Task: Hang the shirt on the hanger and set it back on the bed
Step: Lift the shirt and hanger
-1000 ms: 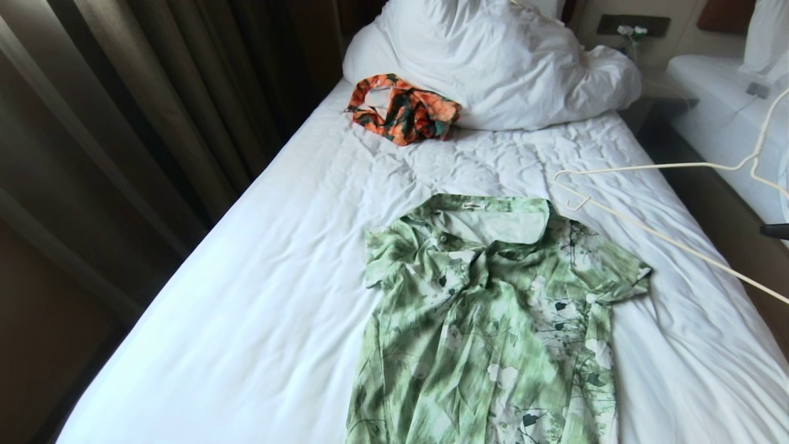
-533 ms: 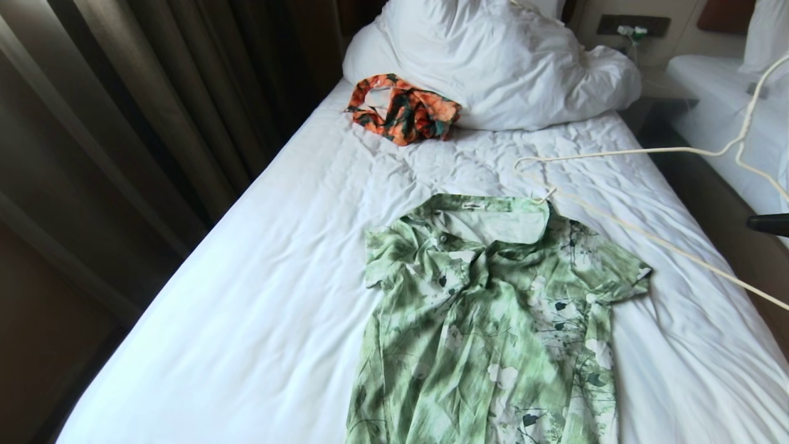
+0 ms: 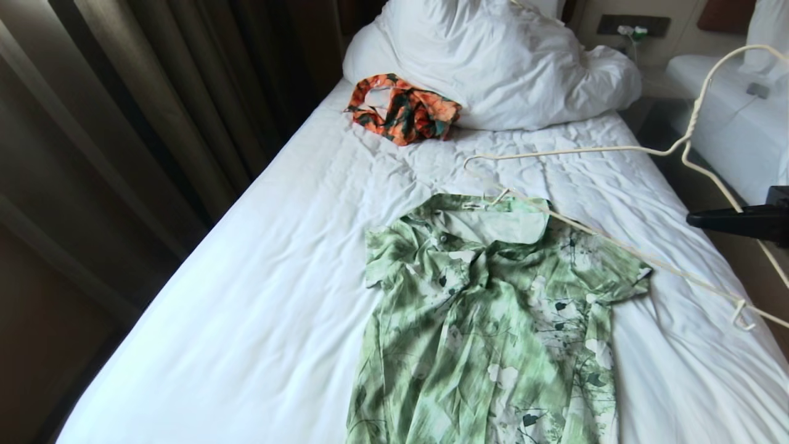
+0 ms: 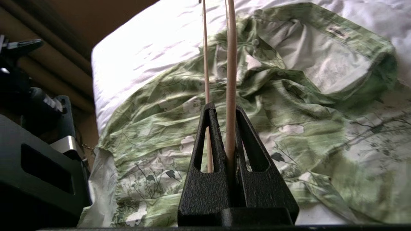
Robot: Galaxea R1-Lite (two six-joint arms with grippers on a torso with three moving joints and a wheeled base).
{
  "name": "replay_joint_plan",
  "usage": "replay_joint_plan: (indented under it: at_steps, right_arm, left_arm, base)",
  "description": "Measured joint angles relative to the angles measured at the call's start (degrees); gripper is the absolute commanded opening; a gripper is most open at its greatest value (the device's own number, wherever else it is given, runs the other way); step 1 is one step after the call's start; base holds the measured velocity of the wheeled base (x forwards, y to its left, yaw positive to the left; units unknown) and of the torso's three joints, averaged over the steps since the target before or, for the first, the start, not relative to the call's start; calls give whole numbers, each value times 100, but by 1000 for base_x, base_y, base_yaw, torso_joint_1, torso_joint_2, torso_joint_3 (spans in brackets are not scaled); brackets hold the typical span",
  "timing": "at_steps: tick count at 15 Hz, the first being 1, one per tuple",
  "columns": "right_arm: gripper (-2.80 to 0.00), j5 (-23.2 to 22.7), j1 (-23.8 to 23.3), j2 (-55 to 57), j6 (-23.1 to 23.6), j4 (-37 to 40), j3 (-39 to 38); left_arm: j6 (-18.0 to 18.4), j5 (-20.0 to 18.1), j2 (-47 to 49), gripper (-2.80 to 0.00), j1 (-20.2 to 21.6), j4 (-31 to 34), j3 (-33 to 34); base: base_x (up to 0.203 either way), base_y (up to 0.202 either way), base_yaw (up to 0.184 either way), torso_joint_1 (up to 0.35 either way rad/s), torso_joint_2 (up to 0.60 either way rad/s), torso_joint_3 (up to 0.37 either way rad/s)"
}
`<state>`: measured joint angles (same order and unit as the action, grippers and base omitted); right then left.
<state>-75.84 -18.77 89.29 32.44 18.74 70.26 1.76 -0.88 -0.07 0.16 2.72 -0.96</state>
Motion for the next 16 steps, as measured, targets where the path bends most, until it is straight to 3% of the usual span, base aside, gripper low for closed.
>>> replay_joint_plan:
  at_steps: [3, 6, 9, 12, 16]
  right_arm:
    - [-280, -574, 51, 38, 6, -24, -102]
    - [-280, -723, -45, -162, 20, -44, -283]
    - [-280, -787, -287, -467, 39, -39, -439]
    - [-280, -787, -539, -594, 33, -38, -493]
    - [-280, -764, -664, -590, 41, -41, -593]
  left_arm:
    - [0, 0, 0, -280, 0, 0, 0]
    - [63, 6, 0, -280, 0, -51, 6]
    - [-140, 84, 0, -280, 0, -210, 45]
    - [-5, 66, 0, -280, 0, -190, 39]
    - [31, -638, 392, -280, -16, -138, -598]
  base:
    - [0, 0, 0, 0, 0, 0]
    - [0, 0, 0, 0, 0, 0]
    - [0, 0, 0, 0, 0, 0]
    - [0, 0, 0, 0, 0, 0]
    - [0, 0, 0, 0, 0, 0]
